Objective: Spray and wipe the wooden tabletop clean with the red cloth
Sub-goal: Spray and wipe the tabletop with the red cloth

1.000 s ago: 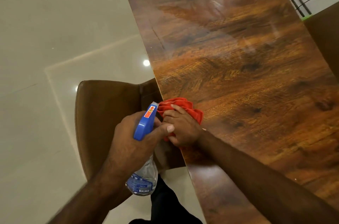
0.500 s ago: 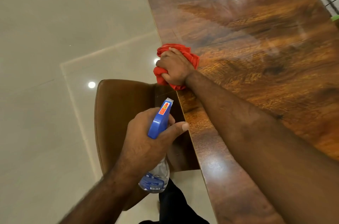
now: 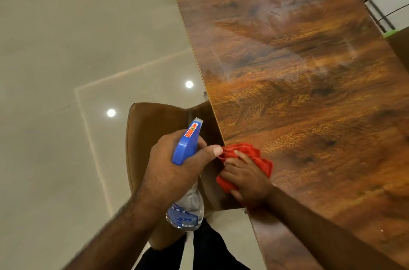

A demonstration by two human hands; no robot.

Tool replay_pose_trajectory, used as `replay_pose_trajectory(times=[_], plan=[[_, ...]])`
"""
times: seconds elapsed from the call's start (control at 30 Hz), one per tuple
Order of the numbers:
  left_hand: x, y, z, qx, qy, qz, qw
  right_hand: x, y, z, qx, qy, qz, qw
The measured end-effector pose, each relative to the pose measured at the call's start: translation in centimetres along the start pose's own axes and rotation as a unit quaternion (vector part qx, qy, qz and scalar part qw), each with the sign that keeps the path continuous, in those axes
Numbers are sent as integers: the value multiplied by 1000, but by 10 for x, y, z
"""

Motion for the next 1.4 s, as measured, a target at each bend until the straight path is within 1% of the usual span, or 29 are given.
replay_pose_trajectory(times=[0.1,0.23,0.37,0.47,0.63,0.77,0.9,1.0,1.13,1.2,1.23,1.27,1.3,1.33,1.37,1.4], plan=[[-10,-6,-1,10,10,-2,1000,13,3,-24,3,-9,-16,1000],[-25,-10,3,11,24,-14,1000,8,-1,-2,-5,-37,-41,998],[-41,-13,13,14,40,-29,999,-10,-12,55,35,-30,-68,997],[-56,-18,24,20,50,-35,998,-36,-15,110,75,-63,-47,994],[-96,-27,57,33,40,-62,997,-69,-27,193,130,-77,-78,985],[-128,-26,91,53,20,-106,993,-86,-33,250,171,-98,-88,976],[-155,-23,128,89,2,-114,989,-108,-32,287,204,-125,-68,969],[-170,-25,150,109,-3,-111,988,-108,-27,290,203,-127,-70,968],[-188,-29,175,146,-11,-128,981,-96,-23,260,219,-180,37,958],[-195,-30,188,159,-13,-126,979,-87,-23,237,253,-217,67,940],[-198,-31,193,165,-12,-119,979,-81,-26,225,286,-246,84,922],[-200,-31,198,171,-11,-105,980,-77,-31,212,332,-285,103,893],[-202,-31,203,177,-8,-90,980,-73,-39,200,392,-325,125,852],[-203,-30,209,182,-3,-75,980,-72,-47,189,455,-359,144,802],[-204,-28,213,186,4,-59,981,-71,-54,181,515,-382,153,752],[-204,-25,219,189,13,-42,981,-73,-61,177,564,-392,151,711]])
Point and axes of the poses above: each hand's wrist, its own z-axis towards the middle knuckle, its own x-axis out of the palm, y = z × x, the point moved 4 cm from there along z, towards the middle knuckle, and after that the axes turned 12 degrees about x, right-handed, at the moved point
